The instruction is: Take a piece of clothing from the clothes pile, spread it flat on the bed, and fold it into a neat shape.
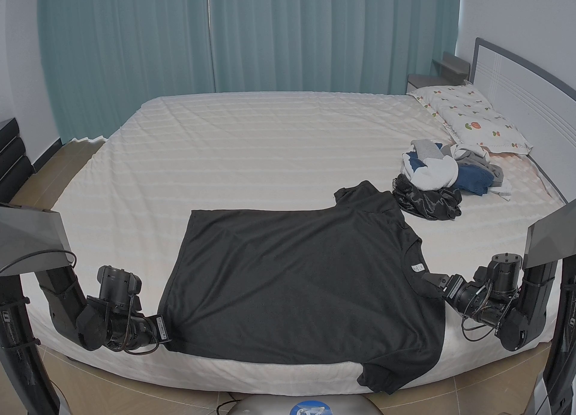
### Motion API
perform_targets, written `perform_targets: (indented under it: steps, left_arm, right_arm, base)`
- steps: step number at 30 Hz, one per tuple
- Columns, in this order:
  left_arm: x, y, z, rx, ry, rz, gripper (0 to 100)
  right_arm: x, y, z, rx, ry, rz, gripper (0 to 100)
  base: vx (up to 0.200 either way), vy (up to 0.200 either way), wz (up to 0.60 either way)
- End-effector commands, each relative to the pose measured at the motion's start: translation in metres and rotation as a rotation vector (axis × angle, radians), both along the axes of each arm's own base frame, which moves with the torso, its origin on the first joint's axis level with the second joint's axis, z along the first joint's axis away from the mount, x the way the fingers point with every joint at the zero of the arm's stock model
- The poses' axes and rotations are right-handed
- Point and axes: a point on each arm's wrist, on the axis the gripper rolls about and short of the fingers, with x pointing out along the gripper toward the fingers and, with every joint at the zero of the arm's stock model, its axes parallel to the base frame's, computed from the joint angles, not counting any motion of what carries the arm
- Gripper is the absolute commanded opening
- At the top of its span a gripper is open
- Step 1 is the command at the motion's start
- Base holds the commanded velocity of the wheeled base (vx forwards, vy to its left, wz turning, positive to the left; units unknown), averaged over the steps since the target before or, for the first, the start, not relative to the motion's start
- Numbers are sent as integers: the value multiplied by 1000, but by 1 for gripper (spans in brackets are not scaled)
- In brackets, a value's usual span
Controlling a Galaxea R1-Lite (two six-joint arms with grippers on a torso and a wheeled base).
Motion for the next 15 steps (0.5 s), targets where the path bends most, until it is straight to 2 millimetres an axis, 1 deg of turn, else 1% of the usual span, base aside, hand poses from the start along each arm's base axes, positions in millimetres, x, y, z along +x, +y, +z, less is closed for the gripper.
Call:
perform_targets:
  steps: [1, 4, 6, 8, 11, 14, 15]
  left_arm:
    - [0, 0, 14, -8, -50, 4, 0]
    - [-1, 4, 22, -22, -62, 14, 0]
    - [0, 6, 23, -24, -55, 20, 0]
    - [1, 9, 25, -37, -20, 23, 0]
    - [2, 10, 25, -85, 18, 0, 0]
    - [2, 11, 26, -94, 22, -2, 0]
    - [3, 13, 25, -110, 31, 2, 0]
  right_arm:
    - [-8, -1, -2, 0, 29, 25, 100]
    - [-19, -4, -7, -46, 70, 88, 100]
    - [-22, -4, -9, -63, 80, 106, 100]
    - [-29, -4, -16, -91, 117, 136, 100]
    - [-31, -5, -24, -116, 144, 151, 100]
    - [-31, -6, -26, -124, 147, 153, 100]
    - [-31, -11, -28, -138, 152, 146, 100]
  base:
    - [0, 0, 0]
    - [0, 0, 0]
    - [0, 0, 0]
    - [0, 0, 0]
    - [0, 0, 0]
    - [0, 0, 0]
    - [0, 0, 0]
